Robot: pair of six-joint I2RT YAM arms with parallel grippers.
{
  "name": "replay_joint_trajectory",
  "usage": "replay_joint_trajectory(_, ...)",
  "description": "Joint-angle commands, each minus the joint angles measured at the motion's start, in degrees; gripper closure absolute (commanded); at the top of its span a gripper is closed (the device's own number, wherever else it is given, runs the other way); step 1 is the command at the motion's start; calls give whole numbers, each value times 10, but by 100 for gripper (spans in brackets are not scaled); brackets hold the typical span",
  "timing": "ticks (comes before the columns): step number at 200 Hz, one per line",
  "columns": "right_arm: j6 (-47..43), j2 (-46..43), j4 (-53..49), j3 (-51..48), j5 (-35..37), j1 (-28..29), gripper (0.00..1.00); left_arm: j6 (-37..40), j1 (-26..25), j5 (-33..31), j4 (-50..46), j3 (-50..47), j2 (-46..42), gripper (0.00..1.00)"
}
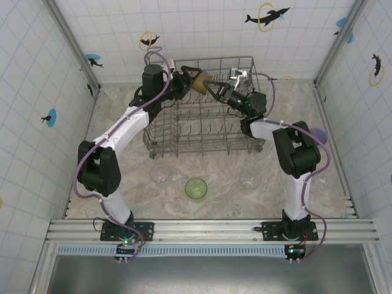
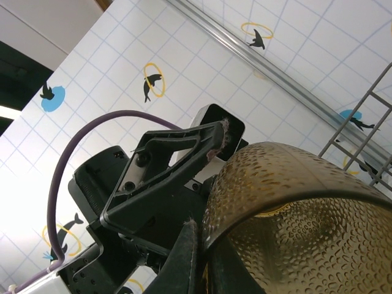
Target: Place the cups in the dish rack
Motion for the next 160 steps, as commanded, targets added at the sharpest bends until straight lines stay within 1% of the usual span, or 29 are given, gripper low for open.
replay_joint_trajectory(1,0,10,38,27,9,5,100,-9,-2,13,31,-16,-4,14)
replay_joint_trajectory(12,-1,11,35,27,10,7,100,-11,-2,16,37,-21,-5,18)
replay_joint_trajectory(32,-3,12,30,30,10,8,100,-14,-3,25,48,-30,-5,30)
replay_joint_trajectory(52,-2,10,26,27,12,9,100,-23,-2,36,72,-49,-7,57)
replay_joint_trajectory(59,-2,8,24,25,12,11,100,-26,-3,36,80,-57,-9,68)
replay_joint_trajectory(74,-5,3,18,23,6,12,85,-28,-2,33,91,-66,-12,88)
replay_joint_trajectory(87,-12,-9,16,12,6,12,76,-22,-3,28,91,-66,-13,100)
replay_joint_trajectory(101,-33,-34,11,-20,16,14,65,-15,-3,21,90,-64,-14,100)
replay_joint_trajectory(121,-87,-74,-46,-51,17,11,61,-7,-2,13,91,-56,-10,100)
replay_joint_trajectory(160,-179,-144,-181,-93,20,3,44,9,-2,-1,87,-29,7,100)
